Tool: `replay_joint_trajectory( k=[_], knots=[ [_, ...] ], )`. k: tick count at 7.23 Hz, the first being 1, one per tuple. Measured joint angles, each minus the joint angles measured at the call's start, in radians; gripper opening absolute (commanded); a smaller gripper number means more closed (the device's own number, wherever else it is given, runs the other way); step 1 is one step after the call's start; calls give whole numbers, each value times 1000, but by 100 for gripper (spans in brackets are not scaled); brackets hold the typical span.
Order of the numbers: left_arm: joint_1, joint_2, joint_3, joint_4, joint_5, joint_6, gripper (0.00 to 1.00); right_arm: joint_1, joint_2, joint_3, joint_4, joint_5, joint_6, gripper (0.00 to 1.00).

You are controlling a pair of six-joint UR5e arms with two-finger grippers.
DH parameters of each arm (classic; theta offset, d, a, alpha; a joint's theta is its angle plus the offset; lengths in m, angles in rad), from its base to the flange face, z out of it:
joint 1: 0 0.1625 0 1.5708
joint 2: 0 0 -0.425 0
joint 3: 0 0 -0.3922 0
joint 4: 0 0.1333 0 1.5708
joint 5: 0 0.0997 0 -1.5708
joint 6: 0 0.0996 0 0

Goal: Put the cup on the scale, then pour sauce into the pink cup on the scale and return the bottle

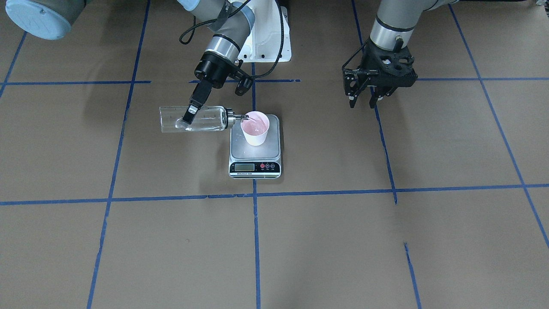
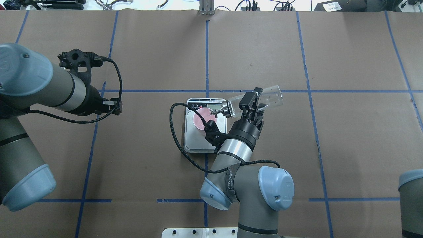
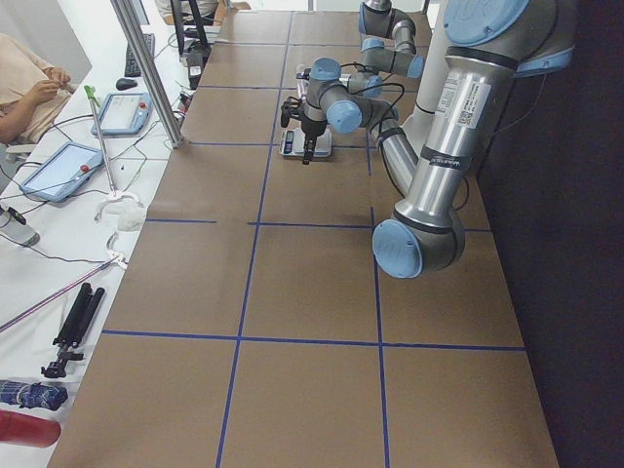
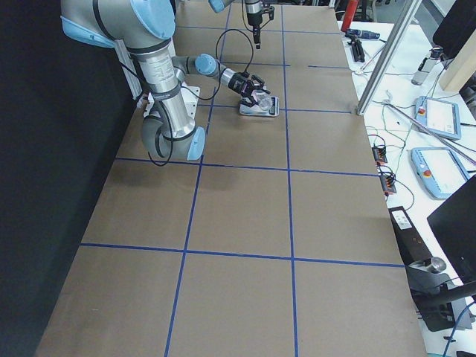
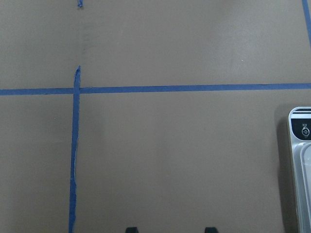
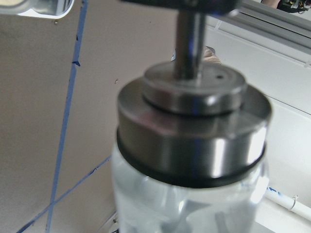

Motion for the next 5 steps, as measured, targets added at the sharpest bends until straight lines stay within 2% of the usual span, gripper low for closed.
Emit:
replay_joint_trajectory(
  k=[5],
  knots=[
    [2,2,6,0,-1,-1,58,11,-6,8,-21,-5,-72,0]
  ],
)
